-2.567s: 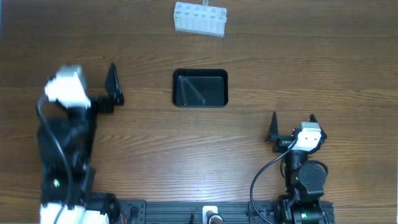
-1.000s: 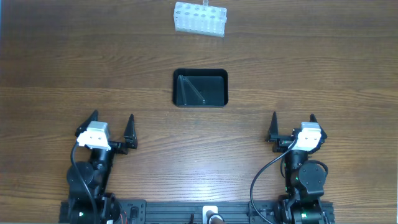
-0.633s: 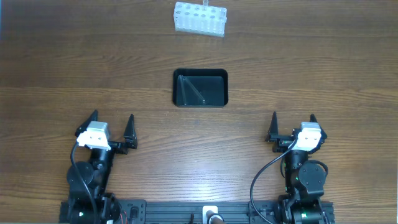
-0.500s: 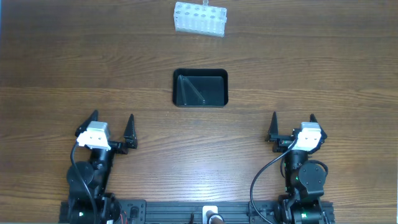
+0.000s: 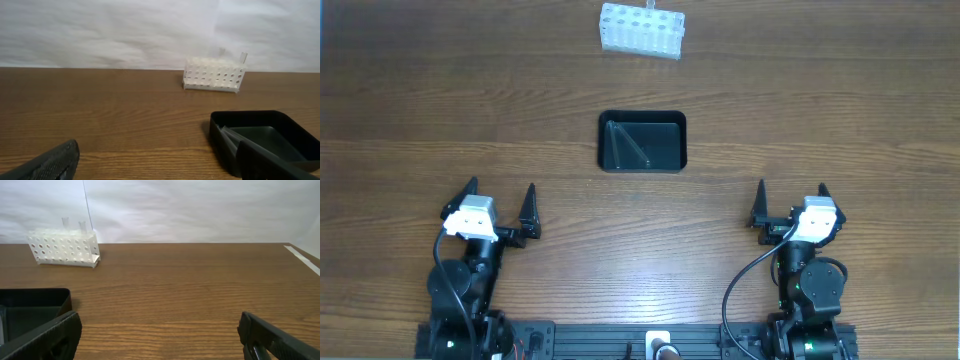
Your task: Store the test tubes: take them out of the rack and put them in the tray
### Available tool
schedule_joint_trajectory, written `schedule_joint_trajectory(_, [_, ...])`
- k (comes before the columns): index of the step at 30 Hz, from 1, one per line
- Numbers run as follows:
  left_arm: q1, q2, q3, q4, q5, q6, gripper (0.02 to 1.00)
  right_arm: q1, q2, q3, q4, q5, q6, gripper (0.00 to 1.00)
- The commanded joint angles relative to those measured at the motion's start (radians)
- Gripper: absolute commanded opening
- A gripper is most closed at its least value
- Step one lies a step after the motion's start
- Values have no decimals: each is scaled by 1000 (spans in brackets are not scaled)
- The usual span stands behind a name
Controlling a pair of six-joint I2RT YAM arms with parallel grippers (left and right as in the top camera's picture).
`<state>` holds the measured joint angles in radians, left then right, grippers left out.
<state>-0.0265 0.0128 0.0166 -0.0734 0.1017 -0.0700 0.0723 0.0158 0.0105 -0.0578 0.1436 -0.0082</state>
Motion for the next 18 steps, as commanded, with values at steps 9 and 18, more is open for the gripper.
schedule_joint_trajectory(9, [5, -10, -11, 6, 10, 18, 998, -7, -9, -5, 78, 41, 40, 993])
schedule_joint_trajectory(18, [5, -10, -11, 6, 10, 18, 1000, -7, 156, 35, 272, 154, 41, 993])
